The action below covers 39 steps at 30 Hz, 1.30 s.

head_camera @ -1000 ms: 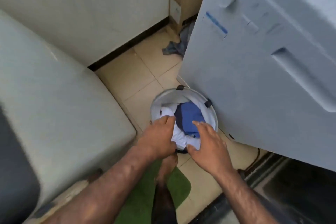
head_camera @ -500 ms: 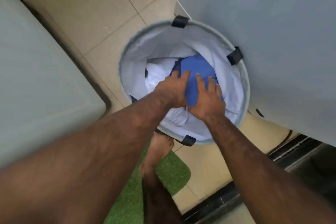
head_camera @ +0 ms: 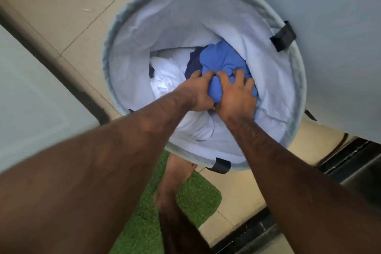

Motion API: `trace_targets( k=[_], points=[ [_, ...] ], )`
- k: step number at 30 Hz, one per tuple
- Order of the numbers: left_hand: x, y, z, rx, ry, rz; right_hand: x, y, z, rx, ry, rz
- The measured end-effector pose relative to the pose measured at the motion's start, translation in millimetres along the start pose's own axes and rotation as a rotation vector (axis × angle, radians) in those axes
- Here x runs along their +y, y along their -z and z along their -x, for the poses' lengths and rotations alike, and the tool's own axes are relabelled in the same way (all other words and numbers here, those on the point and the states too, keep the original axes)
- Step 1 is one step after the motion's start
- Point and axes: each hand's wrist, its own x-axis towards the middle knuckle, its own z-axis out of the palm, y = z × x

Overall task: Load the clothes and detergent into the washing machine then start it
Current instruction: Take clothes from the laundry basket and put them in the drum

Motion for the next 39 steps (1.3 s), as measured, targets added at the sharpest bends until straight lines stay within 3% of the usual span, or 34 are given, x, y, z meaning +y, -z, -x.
trace_targets(
  k=[6, 13, 18, 22, 27, 30, 39],
  points=[
    [18.8, 18.0, 41.7, 0.164, 0.012, 0.565, 2.6, 49.3, 19.9, 0.047, 0.006, -0.103],
    [58.6, 46.7, 122.3, 0.342, -0.007, 0.507, -11.7, 143.5, 110.7, 0.220, 0.043, -0.282],
    [96.6, 98.8, 204.4, 0.290, 0.078, 0.631, -22.6, 237.6, 191.7, 0.285, 0.104, -0.385],
    [129.9, 142.8, 292.6, 0.061, 0.125, 0.906, -28.2, 323.2, 257.6, 0.372, 0.184, -0.444],
    [178.0, 189.3, 433.9, -0.163, -0.041, 1.097, -36.2, 423.2, 329.8, 0.488, 0.325, -0.448],
    [196.1, 213.7, 517.9, -0.214, -0.171, 1.132, -47.0, 479.1, 368.6, 0.598, 0.434, -0.437],
    [177.0, 274.1, 723.6, 0.174, -0.498, 1.337, -139.2, 615.6, 485.5, 0.947, 0.736, -0.288]
  ],
)
